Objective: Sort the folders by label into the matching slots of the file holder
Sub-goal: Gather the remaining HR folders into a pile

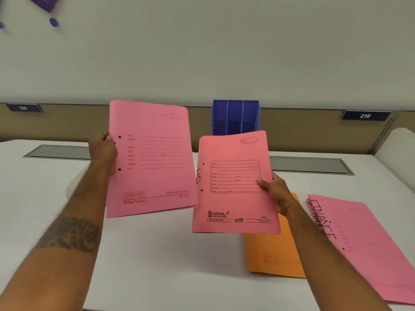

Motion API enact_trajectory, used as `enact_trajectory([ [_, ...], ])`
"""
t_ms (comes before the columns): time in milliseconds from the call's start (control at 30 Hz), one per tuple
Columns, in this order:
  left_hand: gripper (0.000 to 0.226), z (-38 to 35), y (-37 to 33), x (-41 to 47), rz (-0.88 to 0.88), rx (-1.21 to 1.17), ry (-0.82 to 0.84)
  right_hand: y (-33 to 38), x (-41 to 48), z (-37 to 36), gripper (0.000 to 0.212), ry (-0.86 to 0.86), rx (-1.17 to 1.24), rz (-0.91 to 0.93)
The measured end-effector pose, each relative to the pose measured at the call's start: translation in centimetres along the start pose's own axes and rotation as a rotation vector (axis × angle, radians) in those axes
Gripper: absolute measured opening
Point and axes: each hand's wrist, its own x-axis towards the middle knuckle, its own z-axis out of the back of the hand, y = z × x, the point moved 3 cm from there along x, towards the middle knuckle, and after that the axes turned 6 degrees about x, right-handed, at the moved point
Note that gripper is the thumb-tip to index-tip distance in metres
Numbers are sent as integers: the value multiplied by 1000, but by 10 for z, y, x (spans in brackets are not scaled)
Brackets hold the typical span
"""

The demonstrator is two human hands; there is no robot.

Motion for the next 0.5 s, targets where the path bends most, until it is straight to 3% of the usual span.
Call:
enact_trajectory([
  [267,32,-69,-5,-72,168,-236,371,-2,-7,-32,29,60,75,-5],
  [500,30,-105,19,-114,233,-144,498,-6,-19,-45,28,97,143,-16],
])
